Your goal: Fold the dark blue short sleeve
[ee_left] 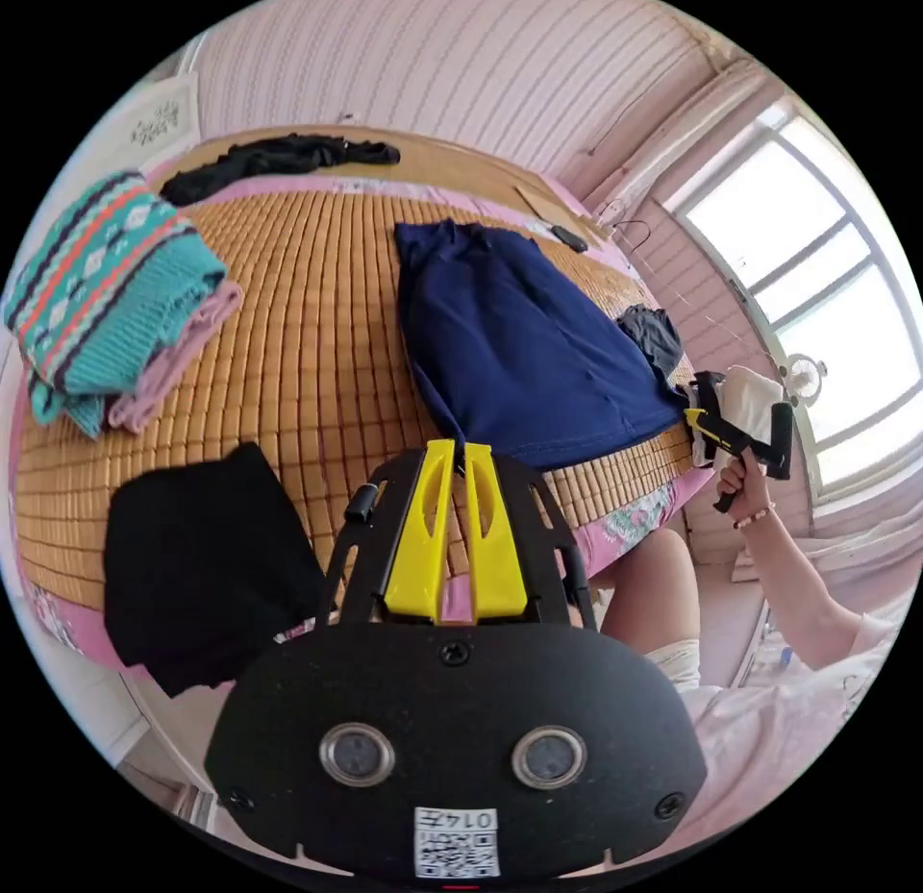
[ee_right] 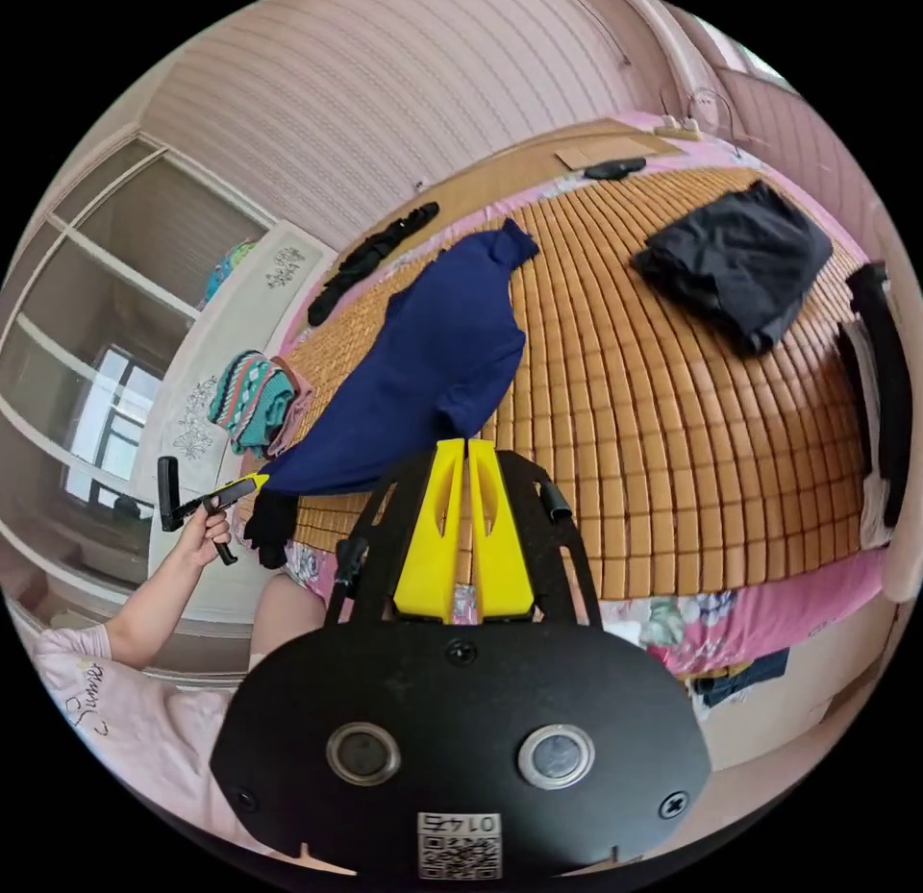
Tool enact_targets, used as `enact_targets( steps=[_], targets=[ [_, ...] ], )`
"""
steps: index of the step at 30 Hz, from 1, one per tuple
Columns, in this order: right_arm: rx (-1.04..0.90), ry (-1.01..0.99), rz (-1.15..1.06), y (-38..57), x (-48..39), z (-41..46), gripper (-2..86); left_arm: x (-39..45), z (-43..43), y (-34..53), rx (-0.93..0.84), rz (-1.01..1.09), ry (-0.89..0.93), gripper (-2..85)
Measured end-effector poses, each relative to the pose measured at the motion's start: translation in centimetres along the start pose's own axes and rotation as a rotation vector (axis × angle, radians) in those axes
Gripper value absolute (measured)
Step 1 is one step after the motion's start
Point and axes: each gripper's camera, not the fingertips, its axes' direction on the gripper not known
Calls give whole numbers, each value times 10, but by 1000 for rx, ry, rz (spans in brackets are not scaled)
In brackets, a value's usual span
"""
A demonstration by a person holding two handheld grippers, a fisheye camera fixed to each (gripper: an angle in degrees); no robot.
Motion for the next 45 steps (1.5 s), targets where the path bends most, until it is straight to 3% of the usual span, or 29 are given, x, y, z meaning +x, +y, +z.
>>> enact_targets(
  steps=[7, 13, 16, 21, 25, 30, 45],
  targets=[
    [-196, 14, 154, 50, 32, 48, 2, -29, 110, 71, -263, 36, -68, -5],
    [-285, 215, 141, 66, 17, 48, 6, -48, 125, 106, -227, 33, -20, -4],
    [-278, 321, 21, 60, -10, 53, 24, -55, 132, 117, -218, 56, -29, -5],
    [-278, 475, -152, 28, -61, 91, 158, -69, 152, 131, -222, 27, -58, -6],
    [-356, 516, -121, 12, -67, 126, 125, -79, 171, 143, -220, 23, -94, -8],
    [-286, 450, -8, 10, -54, 111, 33, -93, 186, 155, -217, -1, -81, -9],
    [-297, 262, 123, 45, -15, 76, 19, -99, 200, 226, -298, 89, -128, -9]
  ],
)
